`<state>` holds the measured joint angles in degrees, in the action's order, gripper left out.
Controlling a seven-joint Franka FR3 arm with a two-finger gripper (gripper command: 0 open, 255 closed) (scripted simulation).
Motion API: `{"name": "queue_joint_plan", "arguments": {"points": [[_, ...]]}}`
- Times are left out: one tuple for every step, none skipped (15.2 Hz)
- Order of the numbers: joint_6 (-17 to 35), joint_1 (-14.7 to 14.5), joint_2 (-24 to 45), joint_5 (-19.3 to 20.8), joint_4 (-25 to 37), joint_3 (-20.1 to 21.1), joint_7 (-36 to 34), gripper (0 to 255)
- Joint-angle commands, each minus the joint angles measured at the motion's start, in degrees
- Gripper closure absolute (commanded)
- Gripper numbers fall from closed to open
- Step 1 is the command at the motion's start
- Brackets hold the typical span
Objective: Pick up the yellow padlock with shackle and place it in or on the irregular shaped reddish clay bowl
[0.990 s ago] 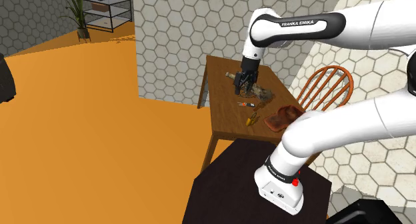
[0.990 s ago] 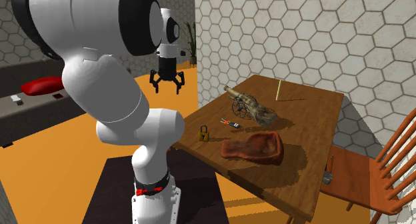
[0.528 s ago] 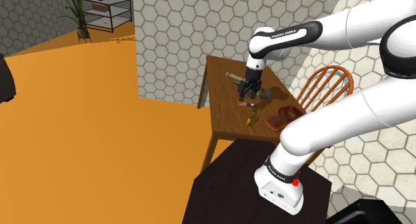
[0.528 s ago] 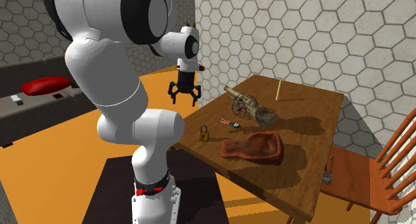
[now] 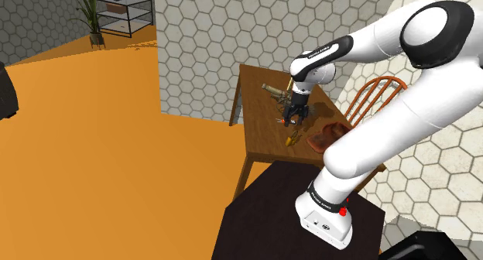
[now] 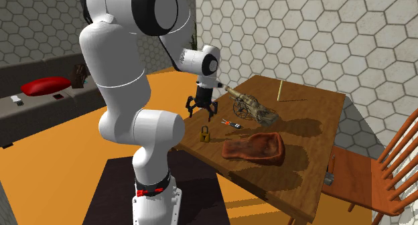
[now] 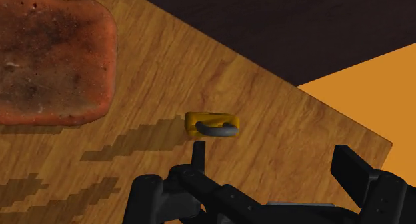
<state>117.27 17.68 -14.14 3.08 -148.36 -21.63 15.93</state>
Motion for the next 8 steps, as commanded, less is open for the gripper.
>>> {"name": "queue_joint_plan", "arguments": {"points": [[2.7, 0.8, 4.8, -0.8, 0.9, -2.0, 2.1, 0], [3.7, 1.3, 6.8, -1.3, 1.4, -2.8, 3.1, 0], [4.2, 1.6, 7.9, -1.5, 1.6, -3.2, 3.6, 0], [5.1, 1.5, 8.3, -1.7, 1.1, -3.3, 3.7, 0], [6.0, 1.5, 8.7, -1.9, 0.6, -3.3, 3.9, 0], [6.9, 1.5, 9.2, -2.1, 0.1, -3.3, 4.0, 0], [7.8, 1.4, 9.6, -2.3, -0.4, -3.3, 4.2, 0], [8.7, 1.4, 10.1, -2.5, -0.8, -3.3, 4.4, 0]]}}
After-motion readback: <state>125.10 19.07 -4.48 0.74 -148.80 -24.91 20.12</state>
